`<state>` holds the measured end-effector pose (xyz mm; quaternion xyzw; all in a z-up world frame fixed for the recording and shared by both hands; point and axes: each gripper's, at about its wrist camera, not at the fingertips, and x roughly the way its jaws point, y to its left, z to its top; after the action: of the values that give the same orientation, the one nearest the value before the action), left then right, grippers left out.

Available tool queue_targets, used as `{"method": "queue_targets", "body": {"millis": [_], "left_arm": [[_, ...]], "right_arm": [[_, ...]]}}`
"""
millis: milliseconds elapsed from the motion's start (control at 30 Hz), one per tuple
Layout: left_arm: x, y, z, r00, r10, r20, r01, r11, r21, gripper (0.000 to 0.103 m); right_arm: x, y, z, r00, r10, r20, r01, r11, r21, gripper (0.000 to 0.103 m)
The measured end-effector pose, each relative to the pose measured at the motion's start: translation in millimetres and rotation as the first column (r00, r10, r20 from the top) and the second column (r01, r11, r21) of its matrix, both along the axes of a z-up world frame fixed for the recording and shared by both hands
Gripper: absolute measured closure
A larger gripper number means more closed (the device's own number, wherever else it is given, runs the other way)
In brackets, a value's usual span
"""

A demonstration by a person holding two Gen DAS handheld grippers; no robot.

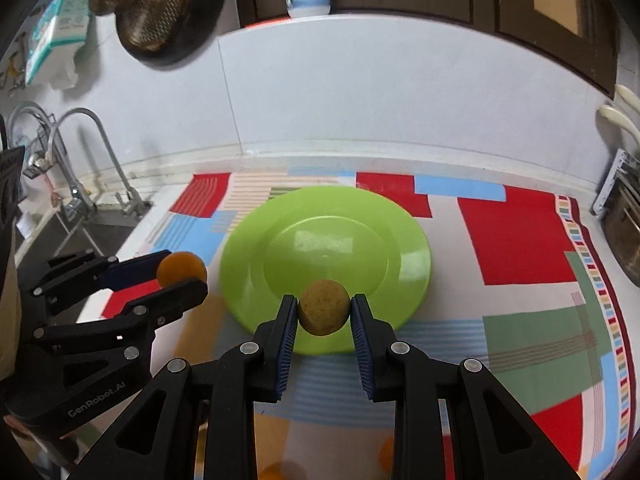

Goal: Organize fruits
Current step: 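Carry both fruits over the green plate and open both grippers to release them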

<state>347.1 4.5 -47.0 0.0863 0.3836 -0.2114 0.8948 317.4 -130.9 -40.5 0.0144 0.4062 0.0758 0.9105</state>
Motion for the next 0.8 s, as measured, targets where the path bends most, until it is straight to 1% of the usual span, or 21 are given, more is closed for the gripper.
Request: {"method": "queue_targets", "body": {"millis": [67, 267, 400, 533, 600, 667, 700, 733, 800], "left_arm": [[10, -2, -8, 1.0, -0.011, -0.018, 0.011, 1.0, 0.012, 0.069], [36, -8, -30, 0.996, -0.036, -0.076, 0.039, 0.999, 0.033, 0.069], [43, -11, -37, 0.995, -0.049, -0.09, 0.053, 0.998, 0.042, 0.069], [45, -14, -39, 0.993, -0.055, -0.1, 0.06, 0.997, 0.045, 0.069], [44, -14, -38, 0.994, -0.051, -0.094, 0.055, 0.997, 0.047, 0.066], [40, -13, -35, 0.996, -0.039, -0.086, 0.043, 0.998, 0.049, 0.06], [39, -13, -33, 0.996, -0.037, -0.083, 0.041, 0.998, 0.047, 0.06], [36, -12, -29, 0.997, -0.032, -0.077, 0.035, 0.998, 0.046, 0.06], [27, -10, -22, 0.998, -0.02, -0.058, 0.023, 0.999, 0.048, 0.058]], "right_arm": [[9, 0, -7, 1.0, -0.004, -0.024, 0.004, 1.0, 0.006, 0.074], [30, 1, -29, 0.996, -0.024, -0.082, 0.023, 1.0, -0.02, 0.074], [39, -1, -37, 0.994, -0.03, -0.105, 0.028, 0.999, -0.024, 0.074], [43, -2, -41, 0.993, -0.031, -0.112, 0.028, 0.999, -0.027, 0.074], [42, -4, -41, 0.994, -0.036, -0.106, 0.034, 0.999, -0.026, 0.074], [41, -5, -39, 0.994, -0.042, -0.101, 0.039, 0.999, -0.029, 0.073], [40, -6, -38, 0.994, -0.044, -0.096, 0.041, 0.999, -0.03, 0.072], [37, -7, -35, 0.995, -0.048, -0.086, 0.045, 0.998, -0.032, 0.066], [32, -8, -31, 0.996, -0.05, -0.071, 0.048, 0.998, -0.034, 0.065]]}}
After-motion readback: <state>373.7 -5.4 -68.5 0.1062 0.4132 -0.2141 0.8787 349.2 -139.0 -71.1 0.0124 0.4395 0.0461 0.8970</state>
